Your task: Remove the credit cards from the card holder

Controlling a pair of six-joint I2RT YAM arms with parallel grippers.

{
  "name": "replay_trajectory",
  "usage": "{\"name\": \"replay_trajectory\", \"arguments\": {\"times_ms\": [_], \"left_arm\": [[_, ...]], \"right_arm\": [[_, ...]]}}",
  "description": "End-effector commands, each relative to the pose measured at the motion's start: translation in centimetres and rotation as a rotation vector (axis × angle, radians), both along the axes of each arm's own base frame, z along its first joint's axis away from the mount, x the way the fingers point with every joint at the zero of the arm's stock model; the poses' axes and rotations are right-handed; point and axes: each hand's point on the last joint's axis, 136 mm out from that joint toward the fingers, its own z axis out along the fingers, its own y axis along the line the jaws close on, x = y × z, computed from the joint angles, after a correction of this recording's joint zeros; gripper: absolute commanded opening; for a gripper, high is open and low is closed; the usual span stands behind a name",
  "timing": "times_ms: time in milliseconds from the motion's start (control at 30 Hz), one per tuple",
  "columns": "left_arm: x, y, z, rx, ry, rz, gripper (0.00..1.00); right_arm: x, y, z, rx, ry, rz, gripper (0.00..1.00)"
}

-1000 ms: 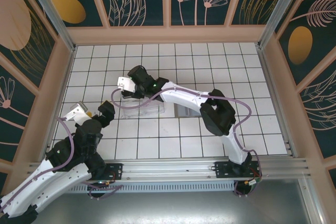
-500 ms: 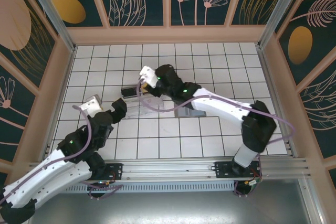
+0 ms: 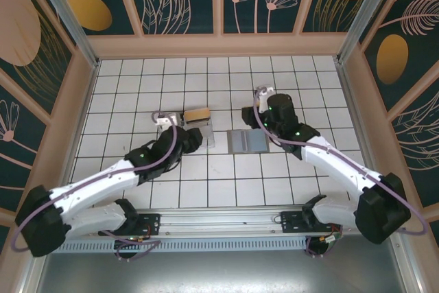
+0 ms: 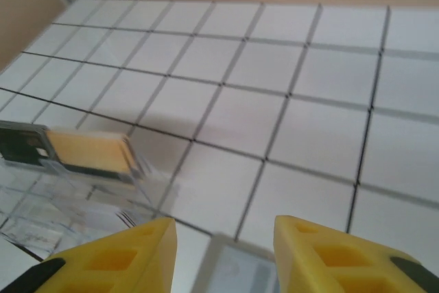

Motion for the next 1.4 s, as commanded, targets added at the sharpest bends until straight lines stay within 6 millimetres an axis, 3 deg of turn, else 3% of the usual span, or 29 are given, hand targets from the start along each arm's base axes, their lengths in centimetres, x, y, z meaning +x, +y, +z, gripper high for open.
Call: {"name": "replay_trajectory", "arguments": {"times_ms": [0, 33, 133, 233, 467, 533, 633, 933, 1367], "left_arm": [[0.5, -4.7, 1.1, -0.122, 0.018, -0.094, 0.61], [0.5, -5.8, 0.6, -0.119, 0.035, -0.114, 0.60], [0.3, -8.8, -0.8, -0.098, 0.076, -0.164, 0.59], [0.2, -11.2, -2.2, -0.087, 0.119, -0.200, 0.51], [0.6, -14.1, -5.6, -0.063, 0.192, -0.238, 0.45], [1.1, -15.1, -5.8, -0.061, 0.197, -0.247, 0.45], [1.3, -15.8, -7.7, -0.034, 0.228, -0.257, 0.44], [1.9, -16.7, -10.9, 0.043, 0.282, -0.259, 0.43], [2.9, -14.6, -12.4, 0.120, 0.299, -0.165, 0.38]], "right_arm": [[-1.9, -1.1, -2.9, 0.132, 0.154, -0.075, 0.43], [-1.8, -2.4, -3.8, 0.146, 0.181, -0.118, 0.43], [-3.0, -3.6, -6.6, 0.195, 0.259, -0.151, 0.39], [-3.7, -4.1, -9.0, 0.215, 0.324, -0.169, 0.39], [-3.7, -6.2, -13.6, 0.184, 0.443, -0.265, 0.36], [-3.6, -6.7, -14.6, 0.179, 0.466, -0.282, 0.35], [-3.6, -7.2, -15.6, 0.165, 0.483, -0.302, 0.35], [-4.1, -6.6, -18.0, 0.158, 0.552, -0.276, 0.34], [-4.2, -6.8, -18.1, 0.155, 0.554, -0.283, 0.32]]}}
